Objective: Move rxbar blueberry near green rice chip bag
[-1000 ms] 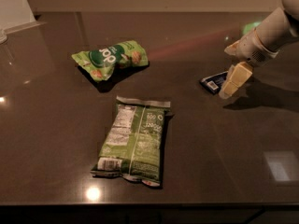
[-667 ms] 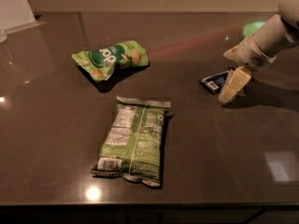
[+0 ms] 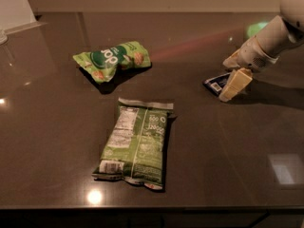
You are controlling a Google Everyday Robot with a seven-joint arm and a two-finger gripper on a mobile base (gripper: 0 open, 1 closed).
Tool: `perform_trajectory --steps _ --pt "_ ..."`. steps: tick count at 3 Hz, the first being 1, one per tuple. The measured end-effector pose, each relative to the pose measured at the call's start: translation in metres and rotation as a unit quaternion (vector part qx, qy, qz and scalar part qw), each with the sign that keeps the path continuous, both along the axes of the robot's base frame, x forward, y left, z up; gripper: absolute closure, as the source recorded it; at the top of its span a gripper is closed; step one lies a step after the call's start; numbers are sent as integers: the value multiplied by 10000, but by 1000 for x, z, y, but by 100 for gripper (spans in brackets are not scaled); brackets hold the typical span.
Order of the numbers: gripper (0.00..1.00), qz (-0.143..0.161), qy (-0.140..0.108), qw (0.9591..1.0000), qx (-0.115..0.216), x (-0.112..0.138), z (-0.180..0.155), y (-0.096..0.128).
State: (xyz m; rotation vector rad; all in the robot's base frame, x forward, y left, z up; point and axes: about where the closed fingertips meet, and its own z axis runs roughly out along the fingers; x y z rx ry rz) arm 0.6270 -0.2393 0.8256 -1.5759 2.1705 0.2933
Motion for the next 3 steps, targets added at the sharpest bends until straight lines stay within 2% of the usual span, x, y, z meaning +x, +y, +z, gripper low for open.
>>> perform_trajectory --steps 1,3 --pt "49 3 262 9996 83 -2 6 -2" --pt "95 2 389 9992 66 -9 9 -7"
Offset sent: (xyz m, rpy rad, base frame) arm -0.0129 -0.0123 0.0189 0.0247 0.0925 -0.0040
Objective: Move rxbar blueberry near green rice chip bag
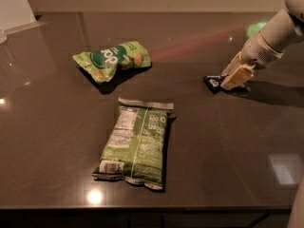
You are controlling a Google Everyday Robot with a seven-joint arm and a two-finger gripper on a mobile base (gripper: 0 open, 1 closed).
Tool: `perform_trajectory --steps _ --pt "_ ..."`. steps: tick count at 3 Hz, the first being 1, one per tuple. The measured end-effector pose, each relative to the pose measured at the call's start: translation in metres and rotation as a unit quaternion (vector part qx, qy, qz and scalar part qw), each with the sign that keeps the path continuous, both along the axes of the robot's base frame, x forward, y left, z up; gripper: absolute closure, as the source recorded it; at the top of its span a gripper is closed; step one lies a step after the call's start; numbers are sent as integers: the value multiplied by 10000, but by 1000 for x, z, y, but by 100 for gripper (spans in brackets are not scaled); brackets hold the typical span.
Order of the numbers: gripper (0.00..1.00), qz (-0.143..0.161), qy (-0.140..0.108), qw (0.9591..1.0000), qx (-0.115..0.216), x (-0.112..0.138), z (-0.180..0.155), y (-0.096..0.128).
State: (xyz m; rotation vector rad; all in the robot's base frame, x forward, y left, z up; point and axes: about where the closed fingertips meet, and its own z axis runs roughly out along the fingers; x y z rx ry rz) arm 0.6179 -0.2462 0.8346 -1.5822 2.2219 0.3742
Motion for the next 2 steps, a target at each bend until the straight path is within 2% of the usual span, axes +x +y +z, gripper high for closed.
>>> perform_trajectory --steps 1,2 --pt "100 19 -32 10000 -11 -1 5 3" --pt "100 91 -147 9998 54 1 19 16"
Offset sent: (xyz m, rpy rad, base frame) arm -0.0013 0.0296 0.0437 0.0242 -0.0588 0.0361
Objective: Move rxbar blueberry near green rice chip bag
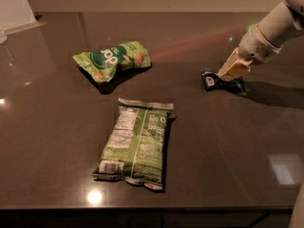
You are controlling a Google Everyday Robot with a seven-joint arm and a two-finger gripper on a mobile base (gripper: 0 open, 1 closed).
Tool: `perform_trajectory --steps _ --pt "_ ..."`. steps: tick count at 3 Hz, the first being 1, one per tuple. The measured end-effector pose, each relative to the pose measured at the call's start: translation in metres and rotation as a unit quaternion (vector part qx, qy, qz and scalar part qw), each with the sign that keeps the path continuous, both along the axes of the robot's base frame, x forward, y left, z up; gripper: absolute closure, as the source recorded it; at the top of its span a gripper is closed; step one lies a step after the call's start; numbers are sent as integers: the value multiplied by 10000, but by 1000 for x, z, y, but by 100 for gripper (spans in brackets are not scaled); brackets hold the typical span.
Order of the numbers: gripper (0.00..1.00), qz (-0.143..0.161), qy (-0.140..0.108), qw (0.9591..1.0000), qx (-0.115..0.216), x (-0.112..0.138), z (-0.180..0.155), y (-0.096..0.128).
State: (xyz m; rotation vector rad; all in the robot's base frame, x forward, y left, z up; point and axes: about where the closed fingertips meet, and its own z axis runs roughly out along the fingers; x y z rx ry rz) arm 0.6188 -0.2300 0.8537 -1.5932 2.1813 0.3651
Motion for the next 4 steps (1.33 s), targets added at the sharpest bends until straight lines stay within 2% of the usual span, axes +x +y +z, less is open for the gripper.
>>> perform_trajectory --steps 2,4 --pt "100 290 -332 9985 338 19 37 55" --pt "100 613 -554 9945 645 44 61 123"
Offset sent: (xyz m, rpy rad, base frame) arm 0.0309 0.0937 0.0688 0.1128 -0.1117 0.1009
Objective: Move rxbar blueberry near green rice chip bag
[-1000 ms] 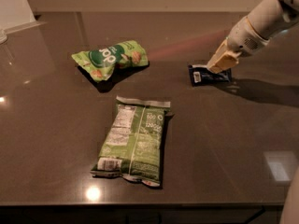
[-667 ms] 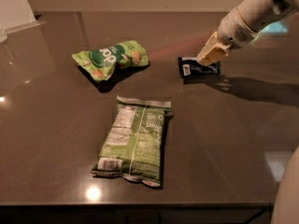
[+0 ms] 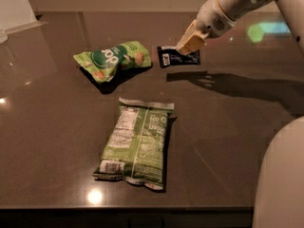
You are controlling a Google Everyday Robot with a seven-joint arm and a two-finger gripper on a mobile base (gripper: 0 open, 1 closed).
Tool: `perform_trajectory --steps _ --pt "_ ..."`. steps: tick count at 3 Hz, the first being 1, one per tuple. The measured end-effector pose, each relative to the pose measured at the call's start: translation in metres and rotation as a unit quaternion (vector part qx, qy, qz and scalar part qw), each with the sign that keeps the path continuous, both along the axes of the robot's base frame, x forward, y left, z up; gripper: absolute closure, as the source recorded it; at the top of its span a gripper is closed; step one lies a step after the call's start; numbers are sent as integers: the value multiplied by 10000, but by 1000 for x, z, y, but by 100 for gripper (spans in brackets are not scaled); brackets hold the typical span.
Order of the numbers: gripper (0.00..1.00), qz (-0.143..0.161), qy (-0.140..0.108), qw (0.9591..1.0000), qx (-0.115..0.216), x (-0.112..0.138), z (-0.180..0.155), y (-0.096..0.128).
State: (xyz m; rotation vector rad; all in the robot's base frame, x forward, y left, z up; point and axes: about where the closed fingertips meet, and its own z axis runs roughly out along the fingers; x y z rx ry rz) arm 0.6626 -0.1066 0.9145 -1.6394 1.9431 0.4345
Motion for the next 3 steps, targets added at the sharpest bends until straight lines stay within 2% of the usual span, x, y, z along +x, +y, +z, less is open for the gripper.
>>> perform_trajectory --steps 1,2,3 --pt "83 95 -50 9999 99 13 0 30" --pt "59 122 -42 9998 146 23 -6 52" --pt "36 115 -23 9998 159 29 -12 61"
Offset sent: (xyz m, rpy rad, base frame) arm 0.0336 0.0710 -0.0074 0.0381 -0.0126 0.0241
